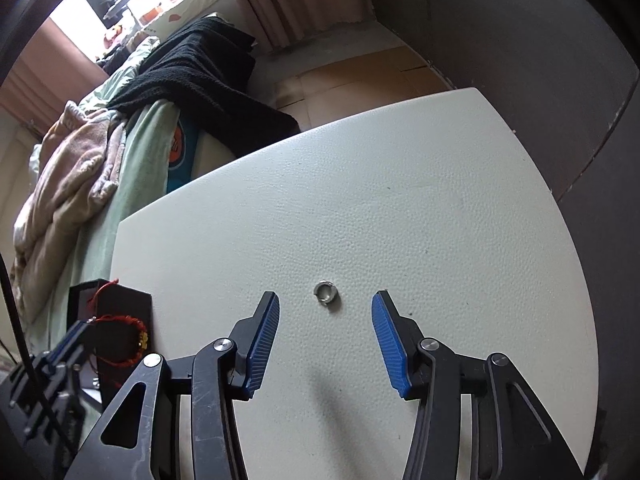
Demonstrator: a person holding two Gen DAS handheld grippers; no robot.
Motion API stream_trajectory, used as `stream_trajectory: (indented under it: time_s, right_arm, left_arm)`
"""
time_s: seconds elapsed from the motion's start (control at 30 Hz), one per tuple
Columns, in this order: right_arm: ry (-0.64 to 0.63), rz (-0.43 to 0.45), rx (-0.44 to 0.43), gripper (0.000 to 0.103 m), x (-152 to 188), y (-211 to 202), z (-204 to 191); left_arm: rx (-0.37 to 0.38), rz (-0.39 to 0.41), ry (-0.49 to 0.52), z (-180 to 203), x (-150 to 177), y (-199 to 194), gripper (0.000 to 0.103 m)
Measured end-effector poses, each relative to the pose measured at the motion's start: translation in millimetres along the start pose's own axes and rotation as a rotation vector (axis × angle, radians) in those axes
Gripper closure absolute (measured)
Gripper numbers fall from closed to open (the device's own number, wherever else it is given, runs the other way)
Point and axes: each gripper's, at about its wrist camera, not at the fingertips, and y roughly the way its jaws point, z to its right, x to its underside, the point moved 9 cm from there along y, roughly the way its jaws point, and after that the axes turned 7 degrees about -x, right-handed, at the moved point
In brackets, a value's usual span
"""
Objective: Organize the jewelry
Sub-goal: 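Push the red string bracelet into the box and open the left gripper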
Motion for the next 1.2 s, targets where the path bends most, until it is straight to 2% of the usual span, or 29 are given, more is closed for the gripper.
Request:
stream_trajectory:
  time_s: [0.07,0.17,0.27,0.33,0.4,0.43,0.57,0.67,0.8,0.87,0.9,0.93,0.97,1.0,1.03,1.07,1.2]
  right_arm:
    - [-0.021,0.000,0.015,0.058,0,3,-3]
    - [-0.047,-0.008,0.042,0.062,1,8,-5]
    - [-0.076,-0.005,0.078,0.075,2,12,-5]
    - [-0.090,-0.003,0.102,0.091,1,12,-5]
    - [-0.087,-0.001,0.106,0.095,1,11,-2]
    - [-0.083,-0.003,0.097,0.100,1,10,0]
    - [-0.012,-0.010,0.003,0.101,5,3,5]
    - [0.019,0.004,-0.044,0.101,6,-8,6]
    - [0.037,0.035,-0.083,0.101,5,-21,2]
    - [0.032,0.051,-0.065,0.101,4,-24,1]
    - [0.029,0.057,-0.037,0.101,2,-24,2]
    - [0.024,0.048,-0.013,0.098,1,-22,2]
    - [0.014,0.027,0.003,0.095,1,-17,2]
    - [0.004,0.018,0.005,0.087,1,-13,-1]
    - [-0.005,0.021,0.002,0.080,0,-11,-2]
    - [-0.015,0.028,0.007,0.078,-1,-9,-4]
    - [-0.034,0.014,0.043,0.077,-2,1,-5]
  left_arm:
    - [0.069,-0.005,-0.070,-8,-1,-4,0.098]
    - [0.105,-0.017,-0.141,-22,-1,-2,0.098]
    - [0.133,-0.018,-0.208,-36,-3,-2,0.098]
    - [0.137,-0.007,-0.236,-44,-4,-5,0.098]
    - [0.134,0.009,-0.254,-51,-5,-9,0.098]
    - [0.132,0.014,-0.264,-54,-6,-11,0.098]
    - [0.127,0.013,-0.297,-67,-3,-12,0.098]
    - [0.157,-0.006,-0.321,-70,0,-10,0.098]
    - [0.176,-0.023,-0.355,-77,3,-7,0.098]
    - [0.200,-0.037,-0.378,-80,5,-6,0.097]
    - [0.209,-0.044,-0.383,-80,6,-5,0.091]
    - [0.222,-0.054,-0.392,-81,7,-3,0.074]
    - [0.231,-0.058,-0.401,-82,8,-3,0.063]
    - [0.235,-0.053,-0.413,-85,8,-3,0.043]
    - [0.232,-0.039,-0.425,-89,7,-6,0.038]
    - [0.227,-0.026,-0.433,-92,6,-8,0.038]
    - [0.225,-0.023,-0.453,-101,4,-7,0.038]
